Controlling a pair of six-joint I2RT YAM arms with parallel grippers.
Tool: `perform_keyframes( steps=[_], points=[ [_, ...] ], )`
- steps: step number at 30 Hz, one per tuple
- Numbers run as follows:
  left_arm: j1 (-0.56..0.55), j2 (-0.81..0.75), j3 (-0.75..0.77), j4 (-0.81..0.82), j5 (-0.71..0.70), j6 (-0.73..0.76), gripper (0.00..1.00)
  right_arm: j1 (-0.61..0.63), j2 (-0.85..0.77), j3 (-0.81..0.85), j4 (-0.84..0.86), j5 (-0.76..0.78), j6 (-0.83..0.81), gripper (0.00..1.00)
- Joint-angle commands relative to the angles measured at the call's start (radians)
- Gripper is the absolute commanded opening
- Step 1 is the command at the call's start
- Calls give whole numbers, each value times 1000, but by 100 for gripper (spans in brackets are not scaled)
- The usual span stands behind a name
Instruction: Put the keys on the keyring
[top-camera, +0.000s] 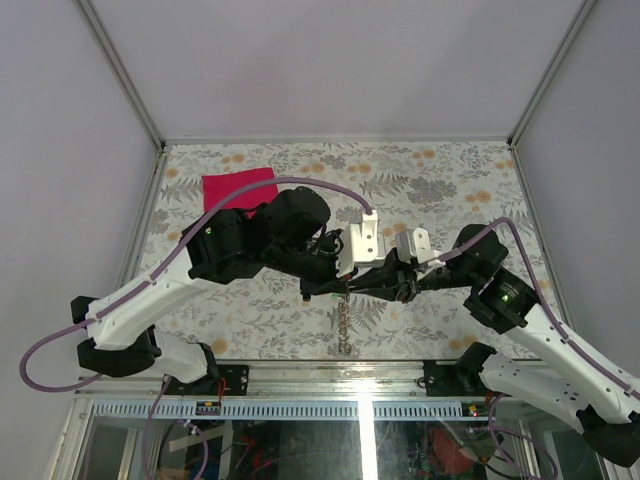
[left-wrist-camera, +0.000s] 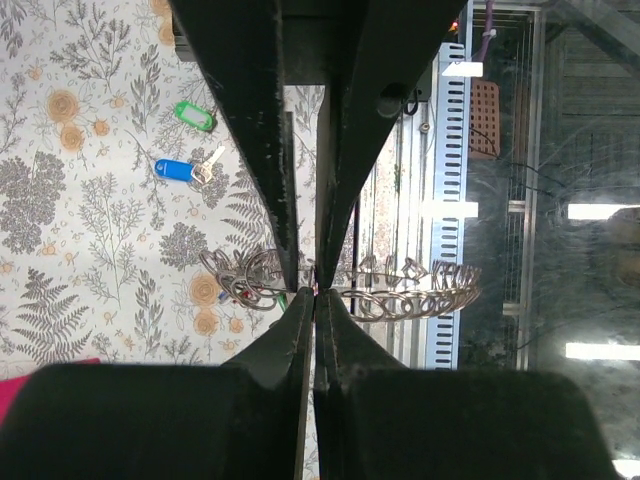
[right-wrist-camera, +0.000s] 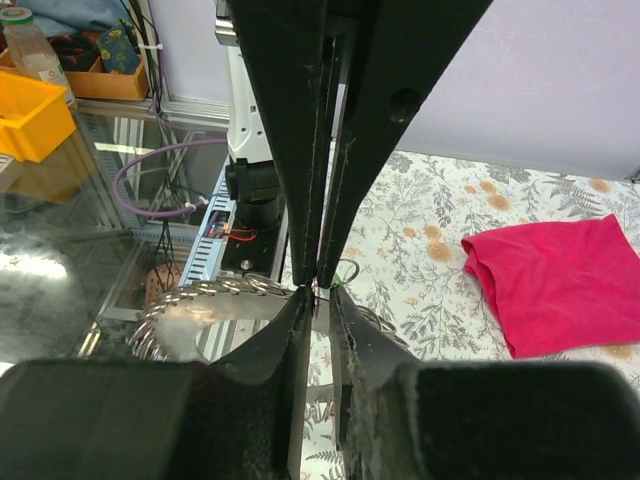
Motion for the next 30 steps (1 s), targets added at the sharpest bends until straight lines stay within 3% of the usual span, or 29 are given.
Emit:
perform_keyframes(
  steps=[1,3,6,11,30],
  points=[
    [-17,2,47,23,-13,-4,0,3,12,0,50,-25,21,15],
    [-19,2,47,22,-19,-5,0,4,15,2,48,-26,21,9],
    [-21,4,48,21,-29,-7,0,4,17,2,38,-22,17,8],
    [-22,3,47,21,-33,-7,0,3,17,-1,34,-24,15,23],
    [-25,1,42,23,-58,-8,0,4,42,8,-11,-58,2,26]
  ],
)
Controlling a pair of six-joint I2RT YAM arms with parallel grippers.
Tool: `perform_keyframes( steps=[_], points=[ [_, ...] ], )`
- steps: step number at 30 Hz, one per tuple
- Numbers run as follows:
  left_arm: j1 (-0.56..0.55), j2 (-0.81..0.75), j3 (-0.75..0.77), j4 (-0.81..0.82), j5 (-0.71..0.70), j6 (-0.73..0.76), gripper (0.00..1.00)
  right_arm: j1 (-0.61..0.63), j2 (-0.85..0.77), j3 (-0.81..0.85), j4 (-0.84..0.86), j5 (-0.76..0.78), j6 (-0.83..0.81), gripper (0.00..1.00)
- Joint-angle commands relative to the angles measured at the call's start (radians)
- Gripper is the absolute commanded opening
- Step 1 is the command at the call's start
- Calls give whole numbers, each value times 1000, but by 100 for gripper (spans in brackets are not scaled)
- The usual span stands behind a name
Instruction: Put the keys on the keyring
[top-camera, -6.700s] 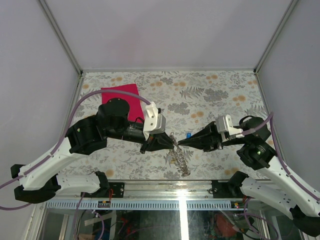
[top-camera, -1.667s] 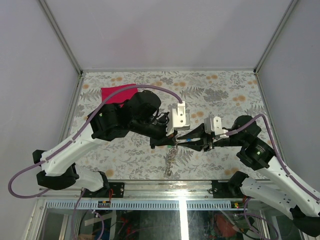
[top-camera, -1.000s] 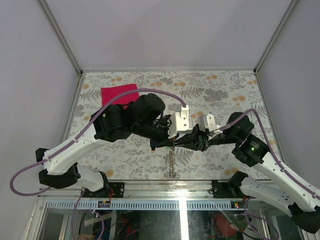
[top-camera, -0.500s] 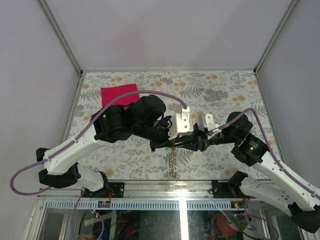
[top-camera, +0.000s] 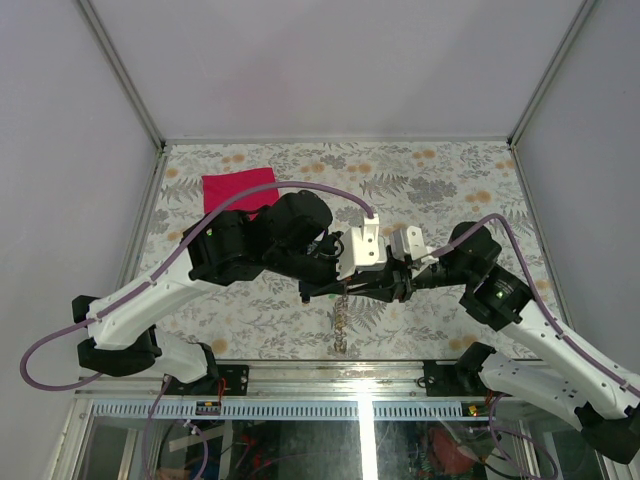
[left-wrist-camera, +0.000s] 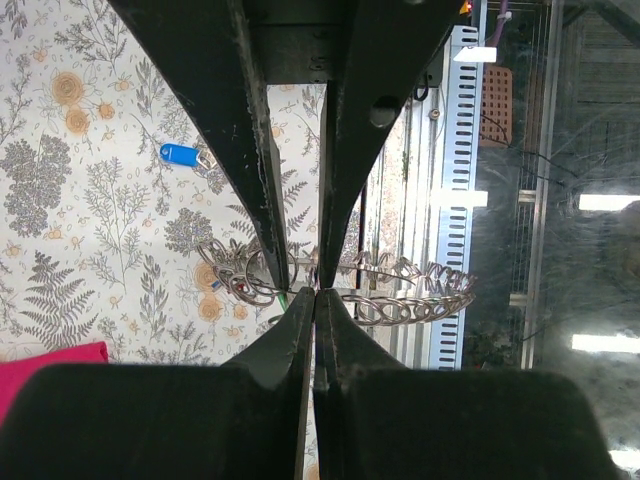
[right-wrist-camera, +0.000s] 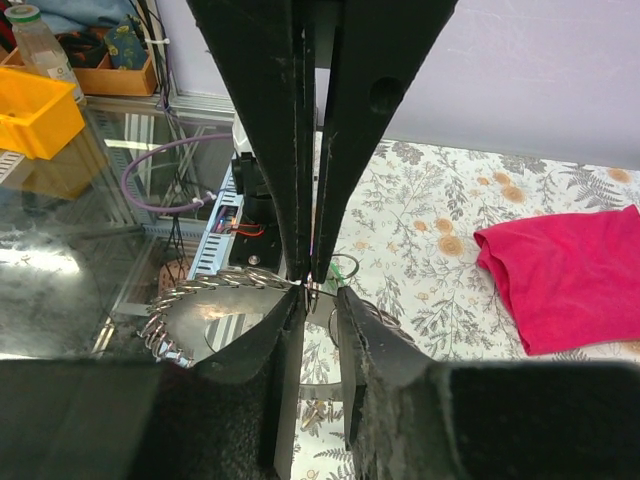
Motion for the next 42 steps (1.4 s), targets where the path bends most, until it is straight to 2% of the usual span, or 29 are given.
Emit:
perform_keyframes(
  steps=[1,10,20,23,27,30,35,42],
  points=[
    [-7,-5,33,54,-9,-8,0,3,11,11,-13,-41,-9,27],
    [-8,0,34,55,-12,-9,0,4,13,7,2,-53,5,25],
    [-9,4,34,56,-11,-9,0,4,3,-26,129,-61,85,25],
    [-10,5,37,56,-11,-9,0,2,8,-26,129,-65,89,19],
    [-11,6,38,55,-11,-7,0,3,14,-22,127,-58,87,0],
    [-10,2,38,57,-14,-5,0,3,7,-11,113,-46,81,0],
    [-10,-48,9,105,-21,-18,9,3,-13,-6,102,-14,75,0],
    [-10,-177,-135,259,41,-55,22,3,-24,39,20,-20,8,0]
  ],
)
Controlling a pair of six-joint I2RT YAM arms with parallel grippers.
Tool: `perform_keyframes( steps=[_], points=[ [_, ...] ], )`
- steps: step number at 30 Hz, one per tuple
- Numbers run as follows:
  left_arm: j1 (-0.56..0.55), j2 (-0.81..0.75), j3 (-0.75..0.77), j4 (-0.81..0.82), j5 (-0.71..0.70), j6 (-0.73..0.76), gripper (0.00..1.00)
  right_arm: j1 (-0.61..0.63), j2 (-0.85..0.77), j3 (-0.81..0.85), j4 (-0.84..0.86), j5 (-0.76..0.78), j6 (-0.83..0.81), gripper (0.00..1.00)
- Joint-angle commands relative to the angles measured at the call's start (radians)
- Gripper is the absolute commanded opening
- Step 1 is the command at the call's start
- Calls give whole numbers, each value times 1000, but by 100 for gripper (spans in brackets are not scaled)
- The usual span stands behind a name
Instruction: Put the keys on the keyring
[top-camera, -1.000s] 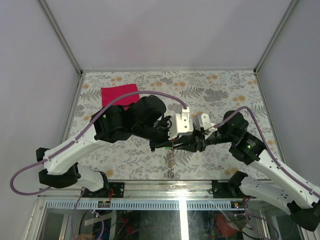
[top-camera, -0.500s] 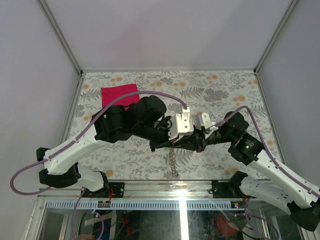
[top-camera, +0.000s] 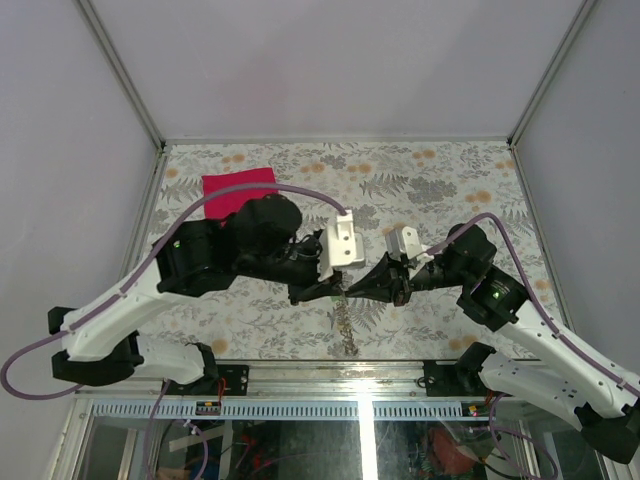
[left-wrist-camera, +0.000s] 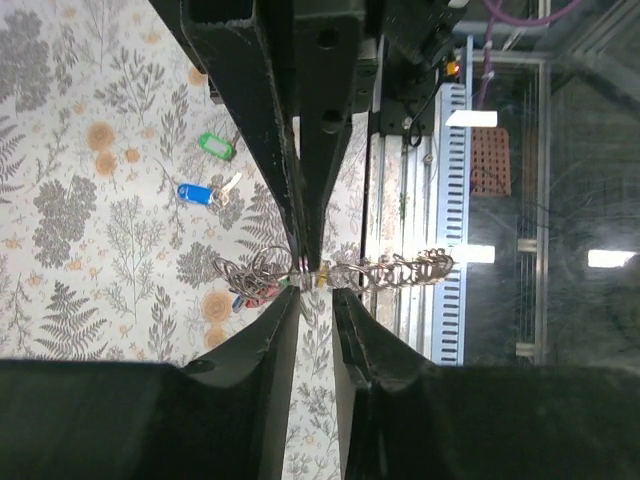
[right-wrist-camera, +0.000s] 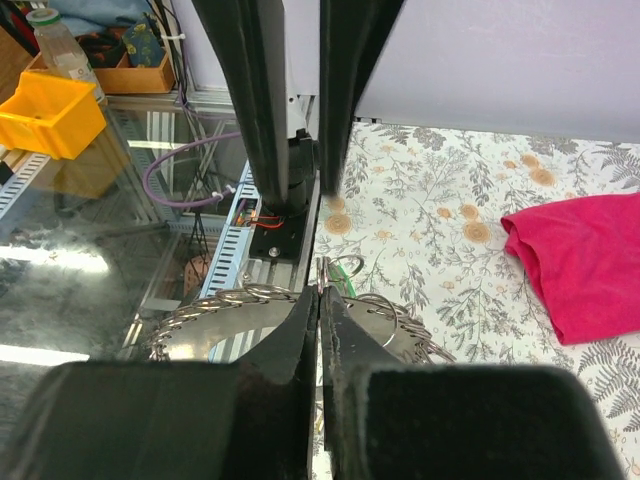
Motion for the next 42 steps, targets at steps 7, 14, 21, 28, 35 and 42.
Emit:
perform_keyframes(
  steps=[7,14,21,28,35,42],
  points=[
    [-5,-154,-141,248,125,-19,36,4,-36,95,-28,-34,-84,0],
    [-5,-173,-190,311,196,-3,43,3,-57,108,20,-81,-48,0],
    [-4,-163,-207,326,217,8,43,4,-62,122,34,-117,-24,0],
    [-5,-163,-225,326,211,11,43,4,-78,120,73,-124,5,0],
    [-5,-157,-236,310,211,19,38,3,-80,130,88,-129,22,0],
    [-5,-158,-238,304,208,19,23,3,-85,132,91,-125,25,0]
  ],
)
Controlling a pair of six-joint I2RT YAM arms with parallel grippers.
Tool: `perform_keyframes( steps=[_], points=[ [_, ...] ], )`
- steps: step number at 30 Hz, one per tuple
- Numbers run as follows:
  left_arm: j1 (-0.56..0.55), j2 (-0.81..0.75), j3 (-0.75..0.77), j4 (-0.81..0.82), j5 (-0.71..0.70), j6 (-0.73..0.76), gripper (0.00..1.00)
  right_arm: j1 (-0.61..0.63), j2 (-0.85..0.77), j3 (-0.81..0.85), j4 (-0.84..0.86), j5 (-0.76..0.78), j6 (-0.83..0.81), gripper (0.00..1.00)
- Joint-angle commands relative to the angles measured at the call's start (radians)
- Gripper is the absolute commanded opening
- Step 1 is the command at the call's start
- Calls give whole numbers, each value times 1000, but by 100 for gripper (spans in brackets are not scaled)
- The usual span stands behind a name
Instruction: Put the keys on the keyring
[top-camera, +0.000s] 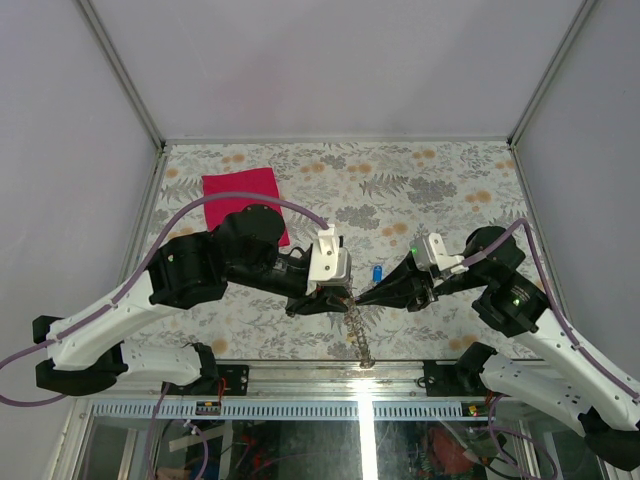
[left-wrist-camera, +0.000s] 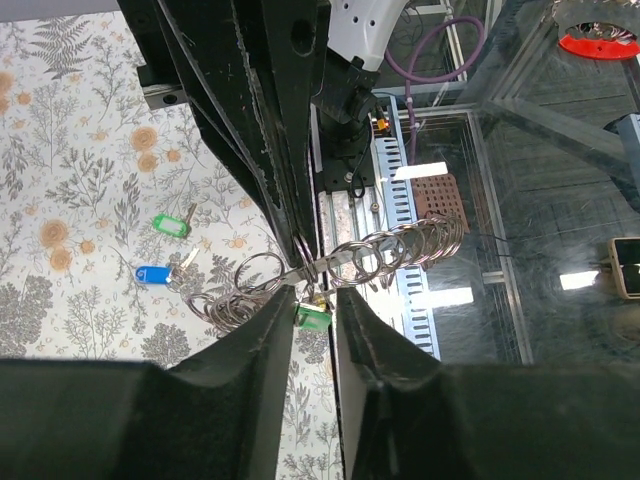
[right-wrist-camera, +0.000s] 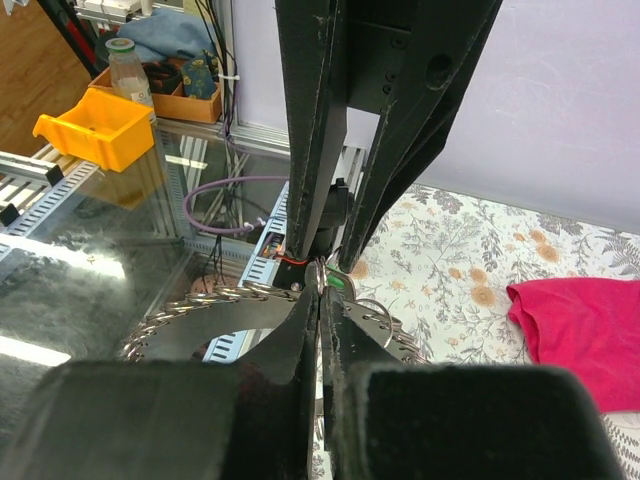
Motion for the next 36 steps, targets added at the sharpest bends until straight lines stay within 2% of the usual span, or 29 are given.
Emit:
perform_keyframes(
  steps=[1,11,16,27,36],
  points=[
    [-4,-3,-7,41,5,13,21,3,-22,63,93,-10,14,0],
    [-4,-1,-4,34,-26,13,0,3,-36,61,112,16,33,0],
    [-4,-2,-7,47,-50,12,0,3,-49,52,177,44,71,0],
    [-4,-26,-51,124,-112,-17,0,3,-67,-74,537,165,279,0],
    [-3,-92,-126,309,-175,-75,0,4,-56,-199,855,293,437,0]
  ],
)
